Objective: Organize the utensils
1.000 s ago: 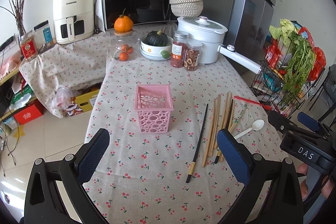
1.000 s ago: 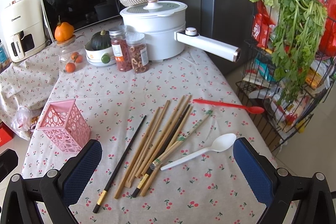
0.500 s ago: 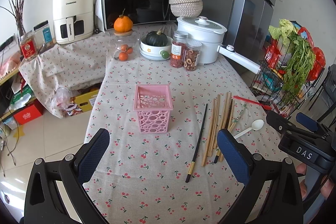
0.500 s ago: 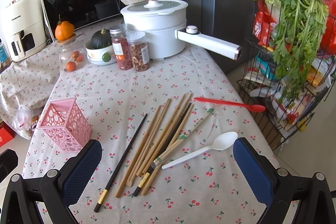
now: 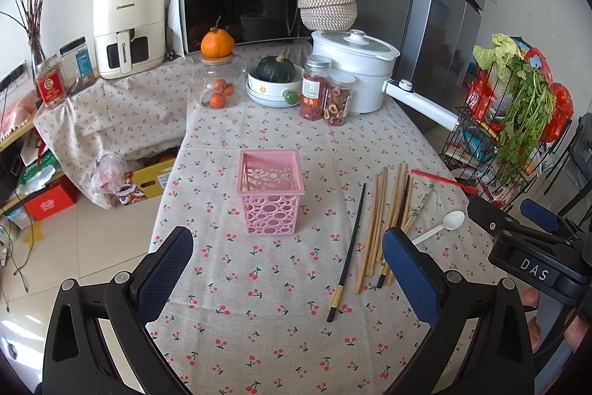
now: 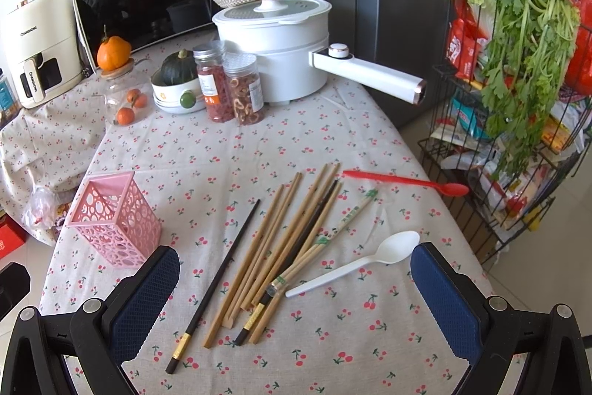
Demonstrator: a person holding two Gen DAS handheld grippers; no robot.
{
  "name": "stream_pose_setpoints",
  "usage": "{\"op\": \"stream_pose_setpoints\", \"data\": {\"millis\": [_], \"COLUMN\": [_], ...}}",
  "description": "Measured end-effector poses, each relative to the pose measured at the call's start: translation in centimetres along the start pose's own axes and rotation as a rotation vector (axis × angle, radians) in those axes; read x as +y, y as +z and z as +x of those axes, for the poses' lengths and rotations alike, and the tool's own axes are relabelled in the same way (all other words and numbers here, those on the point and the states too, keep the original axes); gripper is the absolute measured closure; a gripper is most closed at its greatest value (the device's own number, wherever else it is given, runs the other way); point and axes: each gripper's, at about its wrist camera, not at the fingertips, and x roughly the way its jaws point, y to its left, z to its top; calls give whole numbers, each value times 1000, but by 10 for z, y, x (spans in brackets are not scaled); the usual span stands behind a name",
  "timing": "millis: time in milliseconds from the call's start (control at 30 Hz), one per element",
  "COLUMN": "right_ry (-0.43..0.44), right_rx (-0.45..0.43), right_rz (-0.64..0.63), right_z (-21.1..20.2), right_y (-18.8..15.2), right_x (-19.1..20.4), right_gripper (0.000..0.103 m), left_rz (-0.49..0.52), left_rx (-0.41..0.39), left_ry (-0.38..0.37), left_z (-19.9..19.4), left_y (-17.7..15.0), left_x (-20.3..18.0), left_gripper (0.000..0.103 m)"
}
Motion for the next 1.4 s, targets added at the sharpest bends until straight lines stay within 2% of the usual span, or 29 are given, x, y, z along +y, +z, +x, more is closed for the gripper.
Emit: {"op": "stream_pose_setpoints", "data": {"millis": [467,700,767,833,900,967,1133,1200,1267,1300,1367,1400], "right_ry": [-3,-16,-28,-39,-34,-20,-23,-1,15,26,62,79], "right_rx": [3,30,39,54,92,134,211,254,294,312,344,361], "right_rz": [1,32,44,51,58,69,82,126,165,185,232,258], "right_z": [1,8,11,15,23,34,63,77,90,96,107,113], "right_y": [-2,2,6,10,16,22,31,30,28,26,23,20], "right_x": [0,-14,-20,-26,-33,-40,-55,-65,-75,-80,-90,-96], "right_gripper": [0,0,0,0,0,0,0,0,1,2,6,7], "left_rz": [13,67,98,133,119,98,160,139,101,90,86,90], "left_rx": [-11,-37,-3,70,135,188,309,366,415,431,453,462], "left_ry": [16,-56,-99,-153,-206,-217,-244,-286,-307,-308,-296,-285], "left_z": [-2,4,12,25,39,53,96,118,140,152,174,185], "left_y": [1,15,20,24,27,28,28,32,36,38,40,40], "left_x": [2,-1,-6,-14,-20,-26,-57,-63,-70,-74,-82,-86], "left_gripper": [0,0,0,0,0,0,1,7,21,25,41,45]}}
